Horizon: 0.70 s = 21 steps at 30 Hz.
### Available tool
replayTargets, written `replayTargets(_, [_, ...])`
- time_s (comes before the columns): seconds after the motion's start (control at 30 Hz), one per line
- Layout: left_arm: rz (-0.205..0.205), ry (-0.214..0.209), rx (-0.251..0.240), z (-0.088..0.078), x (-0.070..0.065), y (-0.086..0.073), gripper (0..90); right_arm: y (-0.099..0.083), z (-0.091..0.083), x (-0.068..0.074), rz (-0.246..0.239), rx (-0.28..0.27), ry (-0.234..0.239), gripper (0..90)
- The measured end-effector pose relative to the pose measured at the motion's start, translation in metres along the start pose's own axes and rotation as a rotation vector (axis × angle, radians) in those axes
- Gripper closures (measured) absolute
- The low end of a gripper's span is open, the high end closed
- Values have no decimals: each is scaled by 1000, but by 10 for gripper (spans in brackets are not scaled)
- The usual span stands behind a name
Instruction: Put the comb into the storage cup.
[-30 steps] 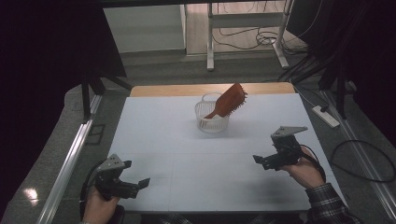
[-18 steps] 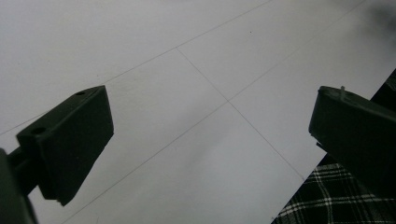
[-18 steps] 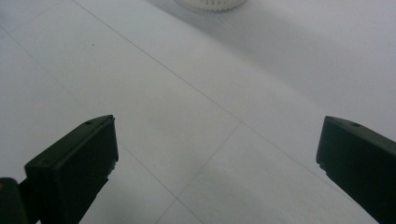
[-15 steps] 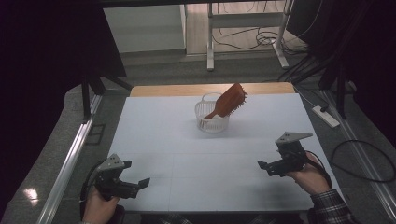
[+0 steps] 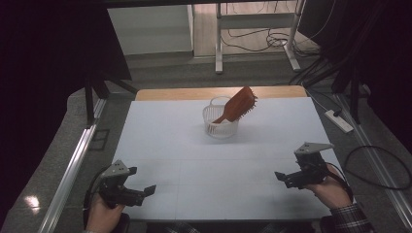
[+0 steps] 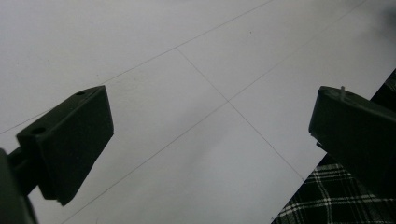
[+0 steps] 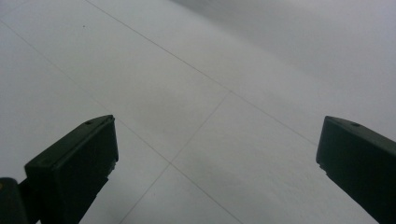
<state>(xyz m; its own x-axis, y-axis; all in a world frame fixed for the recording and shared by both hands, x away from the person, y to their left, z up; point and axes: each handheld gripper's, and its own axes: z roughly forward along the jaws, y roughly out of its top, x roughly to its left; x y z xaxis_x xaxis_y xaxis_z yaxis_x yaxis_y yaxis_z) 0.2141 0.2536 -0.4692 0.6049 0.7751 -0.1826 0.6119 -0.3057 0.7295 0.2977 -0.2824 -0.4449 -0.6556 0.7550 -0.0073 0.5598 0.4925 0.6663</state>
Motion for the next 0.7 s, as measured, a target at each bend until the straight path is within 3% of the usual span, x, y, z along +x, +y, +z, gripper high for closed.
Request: replayTargets(0.7, [-2, 2, 2, 0, 1, 0, 8, -23, -18, -5, 47, 5, -33, 0])
